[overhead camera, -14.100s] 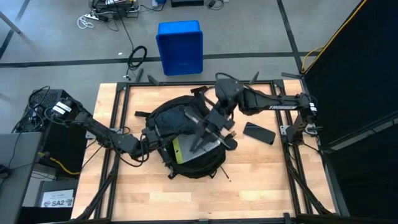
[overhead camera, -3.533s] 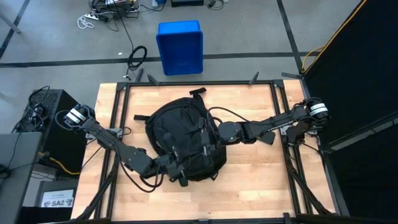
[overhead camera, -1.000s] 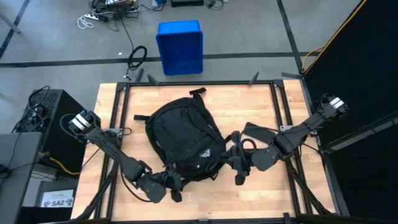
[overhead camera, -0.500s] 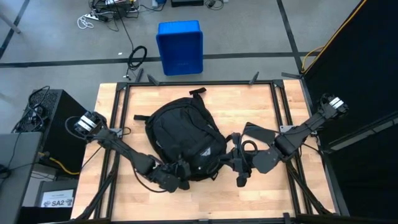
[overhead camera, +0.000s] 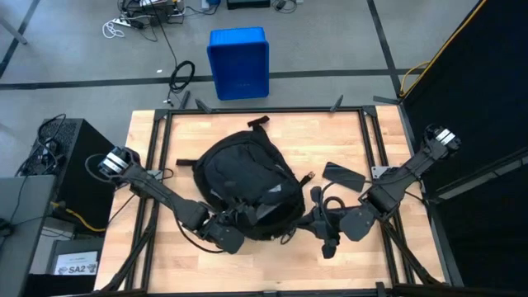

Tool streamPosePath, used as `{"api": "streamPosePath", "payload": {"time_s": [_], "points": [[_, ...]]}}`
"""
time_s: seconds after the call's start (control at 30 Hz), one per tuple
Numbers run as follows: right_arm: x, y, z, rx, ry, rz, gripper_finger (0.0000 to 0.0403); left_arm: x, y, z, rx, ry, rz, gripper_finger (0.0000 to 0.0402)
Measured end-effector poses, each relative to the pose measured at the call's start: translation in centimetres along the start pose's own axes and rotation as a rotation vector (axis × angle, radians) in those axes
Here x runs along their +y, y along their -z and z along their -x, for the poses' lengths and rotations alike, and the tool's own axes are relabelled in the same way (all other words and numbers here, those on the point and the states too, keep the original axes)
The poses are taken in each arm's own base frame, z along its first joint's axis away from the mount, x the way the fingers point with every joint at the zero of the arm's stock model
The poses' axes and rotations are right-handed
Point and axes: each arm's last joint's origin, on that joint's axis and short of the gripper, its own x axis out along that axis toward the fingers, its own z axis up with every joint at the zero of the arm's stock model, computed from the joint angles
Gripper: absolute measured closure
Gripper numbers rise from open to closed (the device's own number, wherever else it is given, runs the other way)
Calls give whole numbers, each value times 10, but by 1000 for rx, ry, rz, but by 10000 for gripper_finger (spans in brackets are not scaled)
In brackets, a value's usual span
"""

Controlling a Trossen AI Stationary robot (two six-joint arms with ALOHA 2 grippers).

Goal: Unpack backpack
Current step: Put the black charger cable into the black backpack

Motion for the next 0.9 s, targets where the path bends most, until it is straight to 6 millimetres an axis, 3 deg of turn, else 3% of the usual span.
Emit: {"api": "streamPosePath", "payload": {"time_s": [0.13,0.27,0.53,0.7,0.9], "points": [[-1,7,-19,41,3,12,403,9,-24,2,-25,-39,-15,401],[-4,20,-51,115,36,47,403,15,-37,4,-39,-54,-22,402],[-27,60,-109,313,146,71,403,16,-33,3,-15,-61,-40,402],[-52,76,-120,401,240,22,403,17,-32,3,-7,-65,-43,402],[-59,81,-125,366,-26,-145,402,17,-31,3,-5,-65,-46,402]]}}
